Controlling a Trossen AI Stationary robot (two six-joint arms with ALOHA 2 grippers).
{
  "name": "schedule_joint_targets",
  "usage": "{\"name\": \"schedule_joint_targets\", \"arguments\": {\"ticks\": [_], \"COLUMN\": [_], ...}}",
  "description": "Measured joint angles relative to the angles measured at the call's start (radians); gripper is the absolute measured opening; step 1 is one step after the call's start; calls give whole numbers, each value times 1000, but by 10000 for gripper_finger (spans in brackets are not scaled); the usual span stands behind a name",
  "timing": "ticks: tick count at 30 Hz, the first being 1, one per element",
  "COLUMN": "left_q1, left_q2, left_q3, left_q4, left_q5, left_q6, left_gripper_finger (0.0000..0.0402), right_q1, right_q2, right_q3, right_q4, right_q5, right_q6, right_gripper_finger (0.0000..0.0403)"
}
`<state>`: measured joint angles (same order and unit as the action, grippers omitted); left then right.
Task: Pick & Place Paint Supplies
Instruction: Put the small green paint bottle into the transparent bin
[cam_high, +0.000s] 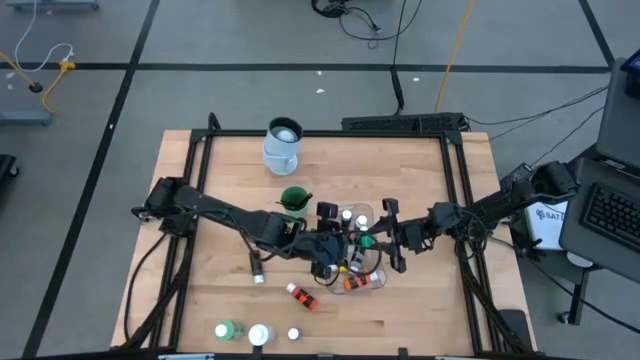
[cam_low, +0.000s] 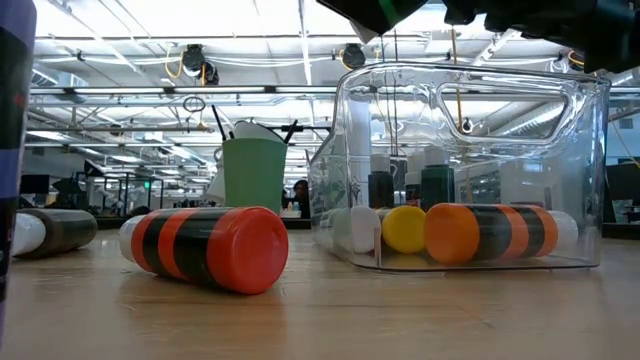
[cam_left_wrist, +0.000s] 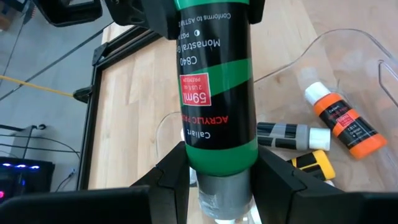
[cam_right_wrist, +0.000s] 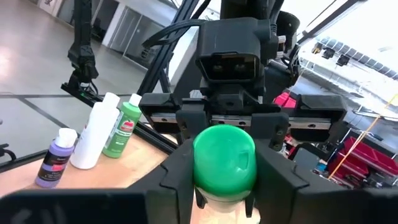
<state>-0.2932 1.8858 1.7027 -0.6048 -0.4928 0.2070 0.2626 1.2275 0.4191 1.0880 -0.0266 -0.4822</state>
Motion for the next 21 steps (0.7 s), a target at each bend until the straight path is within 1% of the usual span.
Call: {"name": "schedule_joint_targets", "arguments": {"ticks": [2, 3, 5, 6, 8, 10, 11, 12, 13, 15, 18, 21], "left_q1": [-10, -19, -41, -55, -86, -115, -132, -146, -160, -184, -185, -141], "left_q2": [-5, -14, -44, -69, -115, -164, -193, -223, -258, -328, -408, -454], "left_q3": [0, 0, 0, -1, 2, -4, -23, -53, -101, -230, -451, -637], "left_q4": [-2, -12, -50, -92, -120, -173, -167, -128, -49, 161, 472, 692], "left_q5": [1, 2, -9, -14, -27, -43, -46, -39, -22, 40, 155, 249], "left_q6": [0, -2, -35, -48, -102, -163, -176, -174, -156, -110, -64, -59], "left_gripper_finger": [128, 145, 197, 224, 271, 306, 318, 326, 330, 331, 317, 298], "right_q1": [9, 14, 30, 38, 59, 88, 102, 118, 132, 153, 175, 178], "right_q2": [-11, -18, -42, -57, -86, -120, -136, -149, -156, -161, -161, -161], "right_q3": [0, 0, 1, -1, 0, -1, 0, 0, -1, -4, -20, -45], "right_q4": [-8, -8, -16, -25, -45, -67, -85, -104, -113, -114, -98, -100], "right_q5": [3, 6, 25, 23, 19, 18, 2, -25, -59, -110, -141, -238], "right_q6": [-12, -23, -46, -59, -83, -106, -122, -138, -152, -181, -231, -263], "right_gripper_finger": [115, 117, 124, 126, 127, 124, 122, 121, 121, 121, 122, 122]}}
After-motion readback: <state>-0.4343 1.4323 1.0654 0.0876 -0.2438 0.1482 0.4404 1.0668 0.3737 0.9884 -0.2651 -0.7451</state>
